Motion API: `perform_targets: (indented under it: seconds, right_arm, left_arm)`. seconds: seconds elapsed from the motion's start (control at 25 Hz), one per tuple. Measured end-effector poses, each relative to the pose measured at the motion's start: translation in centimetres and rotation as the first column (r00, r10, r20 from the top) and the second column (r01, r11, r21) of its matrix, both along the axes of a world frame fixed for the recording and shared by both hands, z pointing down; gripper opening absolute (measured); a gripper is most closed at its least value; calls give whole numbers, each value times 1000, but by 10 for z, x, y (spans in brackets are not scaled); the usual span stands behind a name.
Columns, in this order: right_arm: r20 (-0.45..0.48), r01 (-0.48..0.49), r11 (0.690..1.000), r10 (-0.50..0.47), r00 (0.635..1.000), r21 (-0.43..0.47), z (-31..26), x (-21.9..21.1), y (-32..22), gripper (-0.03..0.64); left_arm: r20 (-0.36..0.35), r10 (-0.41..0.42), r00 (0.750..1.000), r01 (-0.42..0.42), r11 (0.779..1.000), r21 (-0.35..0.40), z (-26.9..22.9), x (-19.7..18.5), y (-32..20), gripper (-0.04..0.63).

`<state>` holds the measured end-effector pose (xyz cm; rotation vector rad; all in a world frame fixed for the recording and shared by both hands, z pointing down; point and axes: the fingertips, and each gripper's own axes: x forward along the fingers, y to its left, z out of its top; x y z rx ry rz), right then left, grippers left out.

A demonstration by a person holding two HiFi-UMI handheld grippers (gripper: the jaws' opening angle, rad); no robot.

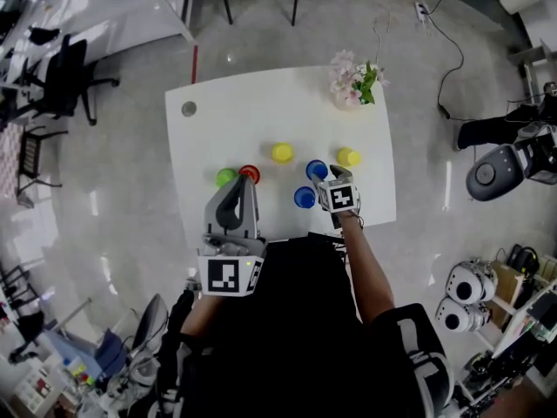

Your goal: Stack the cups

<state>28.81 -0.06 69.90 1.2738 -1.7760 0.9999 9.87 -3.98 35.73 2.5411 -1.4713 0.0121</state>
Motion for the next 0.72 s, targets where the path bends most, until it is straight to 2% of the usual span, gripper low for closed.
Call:
perform_targets:
  seconds: [0.2,0.28,0.44,0.72]
  right_arm:
    - [24,59,998,-58,998,-29,11,-6,1,233]
    - [2,64,998,-64,998,-29,9,-8,-2,233]
    - [-15,65,998,-66,998,-25,6,-11,-4,232]
    - [-9,39,999,-39,999,-3,-10,-19,-3,230]
  left_arm:
    - [5,-27,1000,27,1000,-13,4,8,1,21]
    - [3,-39,999,39,999,-11,3,3,-2,21]
    - [28,-51,998,50,999,3,0,-14,-4,21]
    - [9,-51,999,51,998,21,-3,-36,2,21]
